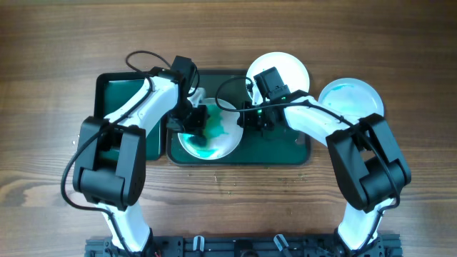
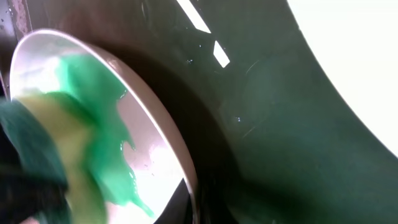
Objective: Clean dirty plates on tray and stack at the side
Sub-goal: 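Scrub the held plate with the sponge in the left gripper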
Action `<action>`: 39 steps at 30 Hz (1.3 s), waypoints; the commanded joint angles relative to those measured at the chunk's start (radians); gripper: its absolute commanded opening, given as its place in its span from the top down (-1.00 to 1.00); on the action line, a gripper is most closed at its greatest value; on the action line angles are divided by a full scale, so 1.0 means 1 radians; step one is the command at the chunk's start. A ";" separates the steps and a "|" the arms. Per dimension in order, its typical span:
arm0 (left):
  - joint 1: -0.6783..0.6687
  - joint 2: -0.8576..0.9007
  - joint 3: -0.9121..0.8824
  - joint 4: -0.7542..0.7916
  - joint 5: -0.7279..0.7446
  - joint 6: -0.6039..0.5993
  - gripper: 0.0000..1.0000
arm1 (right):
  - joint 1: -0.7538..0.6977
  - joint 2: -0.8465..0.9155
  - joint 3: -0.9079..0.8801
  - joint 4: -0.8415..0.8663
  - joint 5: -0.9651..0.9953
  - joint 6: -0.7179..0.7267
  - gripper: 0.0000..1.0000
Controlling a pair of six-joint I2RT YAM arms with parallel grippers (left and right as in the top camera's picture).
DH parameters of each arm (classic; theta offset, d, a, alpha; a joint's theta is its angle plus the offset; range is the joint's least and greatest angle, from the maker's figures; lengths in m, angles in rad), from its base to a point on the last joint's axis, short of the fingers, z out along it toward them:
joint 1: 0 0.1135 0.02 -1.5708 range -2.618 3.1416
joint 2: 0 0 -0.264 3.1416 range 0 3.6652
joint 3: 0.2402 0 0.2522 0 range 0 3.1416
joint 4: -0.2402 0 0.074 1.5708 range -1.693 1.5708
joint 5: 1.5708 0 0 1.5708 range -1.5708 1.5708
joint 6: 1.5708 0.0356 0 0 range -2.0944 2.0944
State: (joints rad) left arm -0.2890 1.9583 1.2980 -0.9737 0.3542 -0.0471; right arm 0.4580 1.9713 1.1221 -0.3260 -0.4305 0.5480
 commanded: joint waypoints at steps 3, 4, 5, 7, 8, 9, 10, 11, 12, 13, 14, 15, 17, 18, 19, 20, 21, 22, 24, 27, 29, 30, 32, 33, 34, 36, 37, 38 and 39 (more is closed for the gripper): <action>-0.022 0.019 -0.022 0.025 0.374 0.171 0.92 | -0.010 0.033 -0.010 -0.013 0.037 0.024 0.91; -0.023 0.019 -0.022 0.037 0.374 0.171 0.92 | -0.010 0.033 -0.010 -0.013 0.037 0.024 0.91; -0.025 0.019 -0.022 0.050 0.374 0.170 0.92 | -0.010 0.033 -0.010 -0.015 0.037 0.024 0.91; -0.025 0.019 -0.022 0.084 0.373 0.170 0.92 | -0.010 0.033 -0.010 -0.016 0.037 0.024 0.91; -0.025 0.019 -0.022 0.103 0.363 0.163 0.92 | -0.010 0.033 -0.010 -0.016 0.037 0.024 0.92; -0.025 0.019 -0.022 0.131 0.335 0.134 0.92 | -0.010 0.033 -0.010 -0.016 0.037 0.024 0.91; -0.025 0.019 -0.022 0.158 0.296 0.099 0.92 | -0.010 0.033 -0.010 -0.016 0.037 0.024 0.91; -0.025 0.019 -0.022 0.183 0.251 0.061 0.92 | -0.010 0.033 -0.010 -0.016 0.037 0.024 0.91; -0.025 0.019 -0.022 0.201 0.216 0.032 0.92 | -0.010 0.033 -0.010 -0.016 0.037 0.024 0.91; -0.025 0.019 -0.022 0.220 0.171 0.000 0.92 | -0.010 0.033 -0.010 -0.016 0.037 0.024 0.91; -0.025 0.019 -0.022 0.236 0.130 -0.026 0.92 | -0.010 0.033 -0.010 -0.016 0.037 0.024 0.91; -0.025 0.020 -0.022 0.247 0.097 -0.044 0.92 | -0.010 0.033 -0.010 -0.017 0.037 0.024 0.91; -0.026 0.020 -0.022 0.261 0.025 -0.072 0.92 | -0.010 0.033 -0.010 -0.019 0.037 0.024 0.91; -0.029 0.021 -0.022 0.264 -0.021 -0.083 0.92 | -0.010 0.033 -0.010 -0.019 0.037 0.024 0.91; -0.033 0.021 -0.022 0.264 -0.076 -0.100 0.92 | -0.010 0.033 -0.010 -0.019 0.037 0.024 0.91; -0.038 0.021 -0.022 0.263 -0.140 -0.120 0.92 | -0.010 0.033 -0.010 -0.018 0.037 0.024 0.91; -0.045 0.021 -0.022 0.262 -0.214 -0.146 0.92 | -0.010 0.033 -0.010 -0.018 0.037 0.024 0.92; -0.053 0.021 -0.022 0.260 -0.286 -0.171 0.92 | -0.010 0.033 -0.010 -0.017 0.037 0.024 0.91; -0.066 0.021 -0.022 0.259 -0.414 -0.214 0.92 | -0.010 0.033 -0.010 -0.018 0.037 0.024 0.92; -0.083 0.021 -0.022 0.245 -0.537 -0.262 0.92 | -0.010 0.033 -0.010 -0.019 0.037 0.024 0.91; -0.094 0.021 -0.022 0.228 -0.582 -0.289 0.92 | -0.010 0.033 -0.010 -0.018 0.037 0.023 0.91; -0.100 0.021 -0.022 0.219 -0.605 -0.304 0.92 | -0.010 0.033 -0.010 -0.018 0.037 0.024 0.91; -0.113 0.021 -0.022 0.198 -0.647 -0.309 0.92 | -0.010 0.033 -0.010 -0.018 0.037 0.024 0.91; -0.119 0.021 -0.022 0.184 -0.675 -0.322 0.92 | -0.010 0.033 -0.010 -0.018 0.037 0.024 0.91; -0.126 0.021 -0.022 0.169 -0.706 -0.340 0.92 | -0.010 0.033 -0.010 -0.018 0.037 0.024 0.91; -0.133 0.021 -0.022 0.151 -0.735 -0.356 0.92 | -0.010 0.033 -0.010 -0.019 0.037 0.024 0.91; -0.136 0.021 -0.022 0.144 -0.742 -0.358 0.92 | -0.010 0.033 -0.010 -0.019 0.037 0.024 0.91; -0.138 0.021 -0.022 0.140 -0.741 -0.359 0.92 | -0.010 0.033 -0.010 -0.019 0.037 0.024 0.91; -0.141 0.021 -0.022 0.138 -0.742 -0.368 0.92 | -0.010 0.033 -0.010 -0.019 0.037 0.023 0.91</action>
State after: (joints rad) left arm -0.4381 1.9594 1.2980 -0.8055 -0.1993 -0.3660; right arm 0.4545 1.9709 1.1221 -0.3283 -0.4339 0.5632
